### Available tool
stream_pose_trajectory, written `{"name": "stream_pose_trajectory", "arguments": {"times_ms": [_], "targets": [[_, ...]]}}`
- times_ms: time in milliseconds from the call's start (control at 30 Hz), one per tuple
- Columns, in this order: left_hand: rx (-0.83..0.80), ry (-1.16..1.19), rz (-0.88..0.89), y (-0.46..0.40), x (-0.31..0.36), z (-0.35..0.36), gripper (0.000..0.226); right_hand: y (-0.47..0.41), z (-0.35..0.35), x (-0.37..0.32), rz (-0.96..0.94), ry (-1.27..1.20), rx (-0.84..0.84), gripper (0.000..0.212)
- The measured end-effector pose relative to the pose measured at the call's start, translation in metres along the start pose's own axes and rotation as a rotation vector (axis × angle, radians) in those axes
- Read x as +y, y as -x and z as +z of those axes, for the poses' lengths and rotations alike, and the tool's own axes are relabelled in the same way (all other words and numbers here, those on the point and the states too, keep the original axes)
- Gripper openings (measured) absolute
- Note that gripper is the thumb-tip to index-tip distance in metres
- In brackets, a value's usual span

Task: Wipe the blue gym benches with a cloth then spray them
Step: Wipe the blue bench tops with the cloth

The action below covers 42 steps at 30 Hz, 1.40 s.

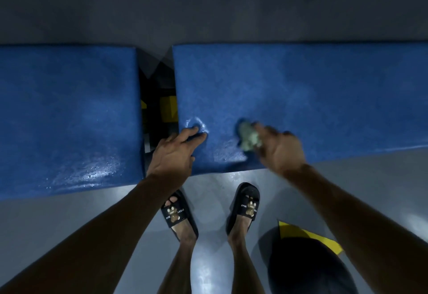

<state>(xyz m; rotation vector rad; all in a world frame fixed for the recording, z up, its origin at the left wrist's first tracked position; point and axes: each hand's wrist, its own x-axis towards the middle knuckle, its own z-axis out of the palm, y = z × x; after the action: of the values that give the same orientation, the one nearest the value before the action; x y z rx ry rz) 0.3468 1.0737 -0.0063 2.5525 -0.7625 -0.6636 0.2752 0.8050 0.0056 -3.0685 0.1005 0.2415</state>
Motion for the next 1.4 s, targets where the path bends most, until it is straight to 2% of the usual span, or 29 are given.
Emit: {"name": "stream_pose_trajectory", "arguments": {"times_ms": [100, 133, 167, 200, 233, 333, 400, 433, 467, 500, 600, 667, 733, 833, 900, 967, 1000, 1033, 1133, 1200, 1233, 1267, 1333, 1400], "targets": [[0.001, 0.003, -0.004, 0.000, 0.001, 0.003, 0.069, -0.011, -0.006, 0.029, 0.695, -0.150, -0.006, 0.032], [0.000, 0.005, -0.005, 0.000, 0.000, 0.003, 0.069, -0.013, -0.002, 0.019, 0.828, -0.228, 0.000, 0.031], [-0.001, 0.007, -0.004, 0.000, 0.000, 0.002, 0.068, -0.014, 0.001, 0.000, 0.878, -0.294, 0.025, 0.033], [-0.002, 0.010, 0.000, -0.001, -0.001, 0.001, 0.068, -0.014, 0.003, -0.027, 0.849, -0.336, 0.071, 0.036], [-0.004, 0.013, 0.008, -0.002, -0.002, 0.000, 0.068, -0.013, 0.006, -0.056, 0.744, -0.356, 0.110, 0.042], [-0.015, 0.024, 0.026, -0.004, -0.005, -0.002, 0.061, -0.003, 0.008, -0.116, 0.226, -0.330, 0.052, 0.050], [-0.015, 0.038, 0.036, -0.003, -0.008, -0.001, 0.060, -0.012, 0.001, -0.099, 0.007, -0.244, 0.041, 0.051], [-0.013, 0.058, 0.034, -0.003, -0.010, -0.001, 0.062, -0.018, -0.001, -0.082, -0.040, -0.179, 0.033, 0.050], [-0.010, 0.083, 0.025, -0.002, -0.012, 0.000, 0.065, -0.024, -0.001, -0.063, -0.021, -0.115, 0.029, 0.049], [-0.013, 0.101, 0.016, -0.002, -0.013, 0.001, 0.067, -0.030, -0.002, -0.043, 0.086, -0.078, 0.008, 0.048], [-0.033, 0.083, 0.015, -0.002, -0.012, 0.002, 0.069, -0.038, -0.007, -0.006, 0.695, -0.213, 0.015, 0.041], [-0.025, 0.079, 0.007, -0.002, -0.013, 0.003, 0.069, -0.040, -0.002, -0.021, 0.896, -0.312, 0.048, 0.036], [-0.016, 0.076, 0.014, -0.002, -0.015, 0.005, 0.069, -0.038, 0.003, -0.061, 0.817, -0.367, 0.085, 0.041], [-0.005, 0.063, 0.024, -0.001, -0.014, 0.004, 0.065, -0.030, 0.007, -0.111, 0.311, -0.328, 0.074, 0.047], [-0.009, 0.033, 0.029, -0.001, -0.013, 0.002, 0.064, -0.038, 0.000, -0.098, 0.007, -0.255, 0.035, 0.045], [-0.037, 0.025, 0.031, -0.001, -0.012, 0.000, 0.065, -0.052, -0.005, -0.060, -0.171, -0.132, 0.016, 0.045], [-0.058, 0.032, 0.023, -0.001, -0.012, -0.001, 0.065, -0.059, -0.006, -0.039, -0.141, -0.077, 0.025, 0.045], [-0.080, 0.036, 0.014, -0.002, -0.012, -0.002, 0.064, -0.064, -0.011, -0.020, -0.002, -0.051, 0.028, 0.044], [-0.102, 0.047, 0.000, -0.004, -0.009, -0.004, 0.061, -0.074, -0.017, 0.013, 0.661, -0.215, -0.003, 0.039], [-0.101, 0.061, -0.004, -0.004, -0.009, -0.005, 0.060, -0.080, -0.012, -0.003, 0.828, -0.300, 0.014, 0.040], [-0.103, 0.066, -0.003, -0.004, -0.010, -0.006, 0.060, -0.084, -0.010, -0.023, 0.796, -0.302, 0.043, 0.043], [-0.102, 0.066, -0.001, -0.004, -0.009, -0.006, 0.060, -0.086, -0.006, -0.046, 0.675, -0.280, 0.093, 0.046], [-0.092, 0.073, -0.004, -0.005, -0.008, -0.007, 0.059, -0.084, -0.002, -0.090, 0.295, -0.236, 0.087, 0.046], [-0.094, 0.106, -0.011, -0.008, -0.011, -0.010, 0.057, -0.090, -0.004, -0.097, -0.035, -0.197, 0.006, 0.050]]}}
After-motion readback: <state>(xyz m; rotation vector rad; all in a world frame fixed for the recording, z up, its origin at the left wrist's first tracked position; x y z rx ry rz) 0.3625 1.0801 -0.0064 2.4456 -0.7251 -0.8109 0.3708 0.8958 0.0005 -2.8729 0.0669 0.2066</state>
